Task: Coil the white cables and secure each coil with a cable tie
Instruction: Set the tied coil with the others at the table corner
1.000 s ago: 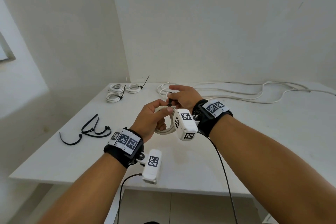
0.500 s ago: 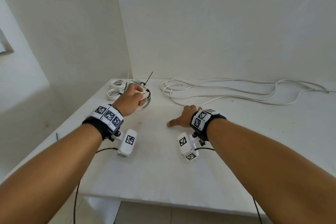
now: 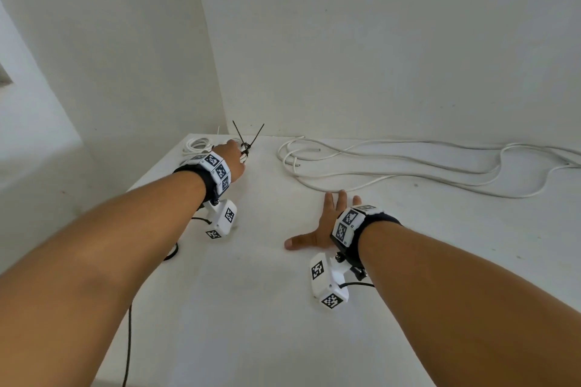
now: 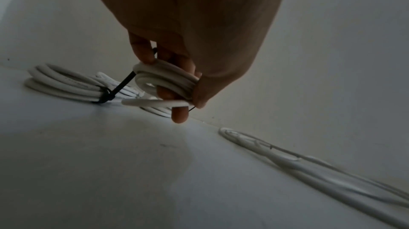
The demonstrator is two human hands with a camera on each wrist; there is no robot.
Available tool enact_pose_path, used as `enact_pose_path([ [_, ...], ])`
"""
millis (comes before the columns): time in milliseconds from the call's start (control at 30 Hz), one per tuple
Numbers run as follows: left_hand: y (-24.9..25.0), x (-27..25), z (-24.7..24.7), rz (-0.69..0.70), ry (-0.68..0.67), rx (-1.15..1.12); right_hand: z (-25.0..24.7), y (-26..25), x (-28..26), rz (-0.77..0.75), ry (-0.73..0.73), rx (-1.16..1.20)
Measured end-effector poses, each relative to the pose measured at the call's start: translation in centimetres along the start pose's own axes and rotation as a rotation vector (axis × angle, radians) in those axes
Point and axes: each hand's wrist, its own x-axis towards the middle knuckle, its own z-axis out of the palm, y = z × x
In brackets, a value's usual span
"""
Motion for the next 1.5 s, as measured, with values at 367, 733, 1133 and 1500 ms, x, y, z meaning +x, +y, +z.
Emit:
enact_pose_path([
  [367,0.6,3.0,1.6,0.059,-0.069,0.256,-1.4,0.2,-0.7,-0.016,-0.061,-0.029],
  [733,0.8,2.8,-0.3,0.089,0.014,0.163,-1.6,0.1,-0.8,-0.020,-0.081,-0.019],
  [1133,7.4,2.6,3.1,0.389,-0.065,-0.006,-1.8,0.1,-1.2,-0.036,-0.081,0.007],
  [1500,9.2,0.9,1.2,0.382,0.118,-0.126,-1.4,0.5,-0.5,-0.044,-0.045,0.057],
])
